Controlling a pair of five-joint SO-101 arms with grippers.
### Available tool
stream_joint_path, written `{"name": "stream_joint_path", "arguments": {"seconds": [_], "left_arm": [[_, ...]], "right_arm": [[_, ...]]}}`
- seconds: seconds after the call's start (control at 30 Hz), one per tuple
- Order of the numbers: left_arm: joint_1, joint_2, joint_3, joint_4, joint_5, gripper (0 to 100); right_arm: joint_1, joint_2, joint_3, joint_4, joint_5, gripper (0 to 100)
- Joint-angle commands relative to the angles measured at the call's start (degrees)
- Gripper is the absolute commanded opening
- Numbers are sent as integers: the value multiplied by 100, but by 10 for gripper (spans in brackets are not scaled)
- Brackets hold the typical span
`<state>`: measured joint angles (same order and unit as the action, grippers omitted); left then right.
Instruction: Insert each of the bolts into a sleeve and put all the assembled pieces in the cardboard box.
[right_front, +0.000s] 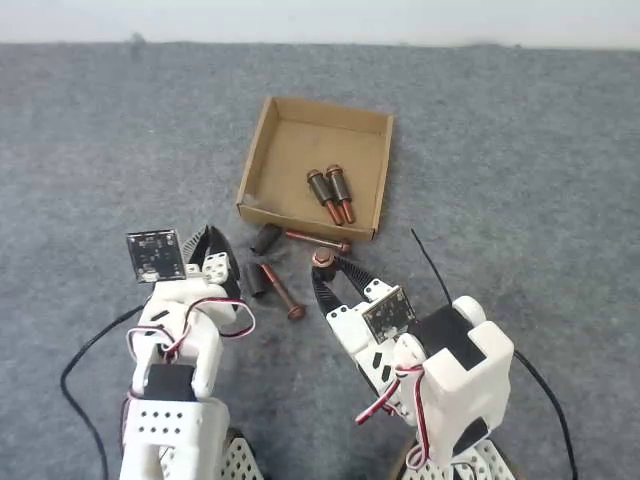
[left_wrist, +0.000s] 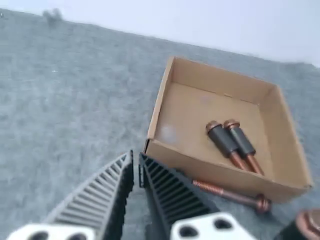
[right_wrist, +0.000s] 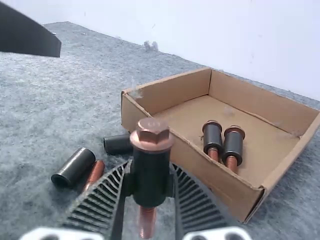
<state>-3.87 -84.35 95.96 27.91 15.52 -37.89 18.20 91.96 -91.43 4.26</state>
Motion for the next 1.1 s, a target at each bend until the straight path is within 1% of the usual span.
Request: {"name": "stream_joint_path", "arguments": {"seconds": [0.0, 0.1, 0.17, 0.37, 0.47, 0.57, 0.67, 0.8, 0.97, 1.07], "left_arm": [[-18, -26, -426, 668, -149, 10], [-18, -26, -699, 1327, -545, 10], [-18, -26, -690, 1363, -651, 10], [-53, -26, -708, 1442, -677, 10], [-53, -26, -875, 1890, -695, 10], [-53, -26, -1077, 2453, -1134, 10], [-53, -26, -1200, 2840, -1486, 10], [-88, -26, -1270, 2963, -1495, 10], [-651, -26, -1473, 2971, -1512, 10], [-677, -26, -1473, 2945, -1512, 10]], "right_arm": [[75, -233, 132, -154, 62, 6], [75, -233, 132, -154, 62, 6], [75, -233, 132, -145, 62, 6], [75, -233, 132, -145, 62, 6], [75, -233, 132, -145, 62, 6], [75, -233, 132, -145, 62, 6], [75, -233, 123, -145, 62, 6], [75, -233, 123, -145, 62, 6], [75, -233, 123, -136, 62, 6], [75, -233, 114, -136, 62, 6]]}}
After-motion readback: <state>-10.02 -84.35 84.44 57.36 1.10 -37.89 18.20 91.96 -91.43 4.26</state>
